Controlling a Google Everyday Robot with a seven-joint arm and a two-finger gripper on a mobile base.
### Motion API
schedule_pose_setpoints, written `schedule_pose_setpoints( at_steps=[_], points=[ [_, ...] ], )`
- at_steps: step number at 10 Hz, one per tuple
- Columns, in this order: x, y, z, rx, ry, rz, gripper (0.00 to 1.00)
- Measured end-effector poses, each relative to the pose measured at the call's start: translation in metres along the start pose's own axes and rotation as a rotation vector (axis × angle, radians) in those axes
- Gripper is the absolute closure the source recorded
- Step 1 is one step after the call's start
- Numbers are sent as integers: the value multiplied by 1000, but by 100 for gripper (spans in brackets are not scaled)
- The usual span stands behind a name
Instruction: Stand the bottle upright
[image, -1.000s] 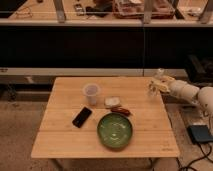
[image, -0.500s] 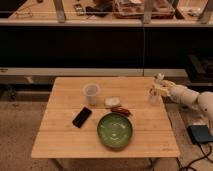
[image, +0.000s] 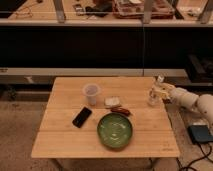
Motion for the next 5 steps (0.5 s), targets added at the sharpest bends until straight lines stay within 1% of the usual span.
schedule_pose_setpoints(
  at_steps=[1, 2, 3, 4, 5],
  points=[
    [-2, 0, 0, 1, -1, 2, 100],
    [-3, -1, 0, 4, -3, 0, 97],
    [-4, -2, 0, 7, -6, -6, 86],
    [-5, -2, 0, 9, -7, -10, 79],
    [-6, -3, 1, 13, -8, -15, 68]
  ],
)
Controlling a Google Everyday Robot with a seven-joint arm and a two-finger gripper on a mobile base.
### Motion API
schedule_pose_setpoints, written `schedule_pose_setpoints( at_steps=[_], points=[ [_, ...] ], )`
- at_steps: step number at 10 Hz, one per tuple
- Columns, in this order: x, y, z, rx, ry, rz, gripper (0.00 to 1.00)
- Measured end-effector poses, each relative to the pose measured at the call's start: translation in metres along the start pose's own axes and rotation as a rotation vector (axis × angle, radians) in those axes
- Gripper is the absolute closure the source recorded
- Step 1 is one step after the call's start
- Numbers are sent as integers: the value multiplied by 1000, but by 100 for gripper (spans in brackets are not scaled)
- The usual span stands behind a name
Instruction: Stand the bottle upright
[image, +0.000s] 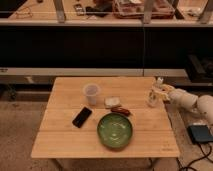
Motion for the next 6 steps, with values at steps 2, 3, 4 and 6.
schedule_pose_setpoints(
  at_steps=[2, 3, 4, 6],
  points=[
    [0, 0, -1, 3, 0, -3, 47],
    [0, 0, -1, 4, 2, -4, 37],
    [0, 0, -2, 5, 3, -4, 28],
    [-1, 0, -2, 7, 6, -2, 20]
  ],
)
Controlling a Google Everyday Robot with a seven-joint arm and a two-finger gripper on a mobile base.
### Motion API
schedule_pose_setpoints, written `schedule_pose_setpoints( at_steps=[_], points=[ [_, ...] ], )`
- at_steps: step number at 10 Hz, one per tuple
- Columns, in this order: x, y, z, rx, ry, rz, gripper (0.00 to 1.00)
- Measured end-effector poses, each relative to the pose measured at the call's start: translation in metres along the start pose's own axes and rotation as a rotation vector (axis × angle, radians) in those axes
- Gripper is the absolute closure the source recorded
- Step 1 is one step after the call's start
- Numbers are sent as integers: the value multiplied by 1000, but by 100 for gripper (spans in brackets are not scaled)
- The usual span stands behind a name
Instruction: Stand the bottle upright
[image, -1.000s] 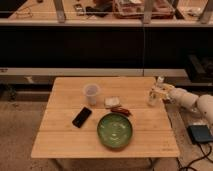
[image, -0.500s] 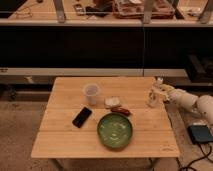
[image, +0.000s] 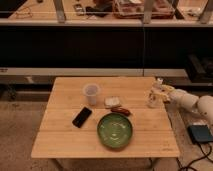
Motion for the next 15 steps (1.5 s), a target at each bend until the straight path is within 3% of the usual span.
schedule_pose_setpoints(
  at_steps=[10, 15],
  points=[
    [10, 8, -11, 2, 74, 17, 20],
    [10, 8, -10, 4, 74, 16, 20]
  ],
)
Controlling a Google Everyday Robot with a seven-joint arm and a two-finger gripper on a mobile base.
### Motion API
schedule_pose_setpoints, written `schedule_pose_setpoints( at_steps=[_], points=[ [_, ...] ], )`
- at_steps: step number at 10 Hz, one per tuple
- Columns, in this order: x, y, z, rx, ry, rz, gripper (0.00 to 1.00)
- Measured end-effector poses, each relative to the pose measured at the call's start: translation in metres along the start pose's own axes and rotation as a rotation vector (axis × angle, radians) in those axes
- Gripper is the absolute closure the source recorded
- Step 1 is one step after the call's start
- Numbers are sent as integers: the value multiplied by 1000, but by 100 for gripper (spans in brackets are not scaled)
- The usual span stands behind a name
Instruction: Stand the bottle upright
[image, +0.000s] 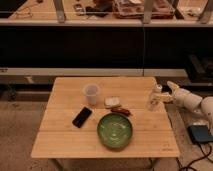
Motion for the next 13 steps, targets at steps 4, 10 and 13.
schedule_pose_setpoints(
  at_steps=[4, 10, 13],
  points=[
    [-1, 0, 1, -20, 0, 4, 20],
    [-1, 3, -2, -25, -1, 10, 20],
    [-5, 24, -20, -30, 0, 8, 20]
  ],
)
